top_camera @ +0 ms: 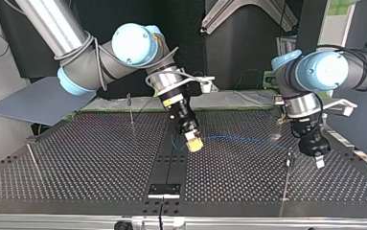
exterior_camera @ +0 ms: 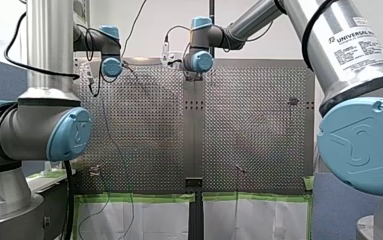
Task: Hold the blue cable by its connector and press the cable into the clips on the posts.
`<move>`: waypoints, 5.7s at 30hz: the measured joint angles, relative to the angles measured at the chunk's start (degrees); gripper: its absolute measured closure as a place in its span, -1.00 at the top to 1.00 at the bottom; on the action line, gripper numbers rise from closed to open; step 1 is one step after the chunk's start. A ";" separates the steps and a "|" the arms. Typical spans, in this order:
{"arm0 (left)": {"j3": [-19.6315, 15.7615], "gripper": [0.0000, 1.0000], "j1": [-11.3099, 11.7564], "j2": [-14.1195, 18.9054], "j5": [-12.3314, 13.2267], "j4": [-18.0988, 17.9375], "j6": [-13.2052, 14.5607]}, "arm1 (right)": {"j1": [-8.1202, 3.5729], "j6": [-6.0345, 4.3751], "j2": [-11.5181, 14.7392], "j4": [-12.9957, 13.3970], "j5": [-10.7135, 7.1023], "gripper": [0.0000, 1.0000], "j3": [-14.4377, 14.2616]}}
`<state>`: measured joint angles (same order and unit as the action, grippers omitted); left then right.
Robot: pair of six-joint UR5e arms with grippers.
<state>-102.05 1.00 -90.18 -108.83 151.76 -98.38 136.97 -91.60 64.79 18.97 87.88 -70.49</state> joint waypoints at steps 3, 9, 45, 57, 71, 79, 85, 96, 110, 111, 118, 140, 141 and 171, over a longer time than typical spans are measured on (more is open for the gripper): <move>0.77 -1.00 0.30 -0.29 0.66 0.00 -0.22 | -0.27 0.00 -0.03 0.01 0.06 -1.00 0.01; 1.76 -1.00 0.72 -2.73 2.29 0.34 -0.41 | -1.08 0.00 -0.18 0.12 0.18 -1.00 0.03; 4.11 -1.00 3.76 -6.89 9.14 -1.90 -1.85 | -3.62 -0.53 -4.79 -1.26 -1.82 -1.00 6.75; 4.11 -0.65 3.70 -6.87 7.51 0.58 0.59 | -3.48 -0.51 -4.81 -1.72 -1.82 -1.00 6.74; 4.10 1.00 4.09 -6.65 9.28 3.06 -4.46 | -3.80 -0.31 -4.85 -2.08 -2.04 -1.00 6.72; 4.00 1.00 4.40 -6.30 9.47 6.75 -8.26 | -3.90 -0.27 -4.87 -2.11 -2.08 -1.00 6.72; 2.87 1.00 4.50 -4.41 9.93 9.64 -11.19 | -3.92 -0.19 -4.88 -2.16 -2.09 -1.00 6.72; -0.77 1.00 4.77 -0.39 13.22 14.61 -15.92 | -3.94 0.05 -4.90 -2.17 -2.09 -1.00 6.71; -2.67 1.00 4.90 5.97 19.55 21.00 -15.27 | -3.94 0.17 -4.92 -2.30 -2.17 -1.00 6.64; -2.67 1.00 4.91 6.54 20.12 21.55 -14.93 | -3.94 0.17 -4.92 -2.36 -2.17 -1.00 6.61; -2.62 1.00 4.91 10.04 22.63 23.32 -13.11 | -3.94 0.17 -4.96 -2.58 -2.18 -1.00 6.55; -2.51 1.00 4.03 13.55 25.57 23.93 -3.75 | -4.36 0.14 -4.94 -2.95 -0.43 -1.00 6.42; -2.51 1.00 3.93 13.34 25.56 23.94 -3.43 | -4.42 0.13 -4.95 -2.95 -0.34 -1.00 6.43; -2.52 1.00 2.68 13.15 24.02 24.10 -0.59 | -4.73 0.17 -5.00 -3.52 -0.07 -1.00 6.29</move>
<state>-104.57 3.68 -77.02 -84.82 175.86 -98.96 132.24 -91.43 59.79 15.45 87.81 -64.20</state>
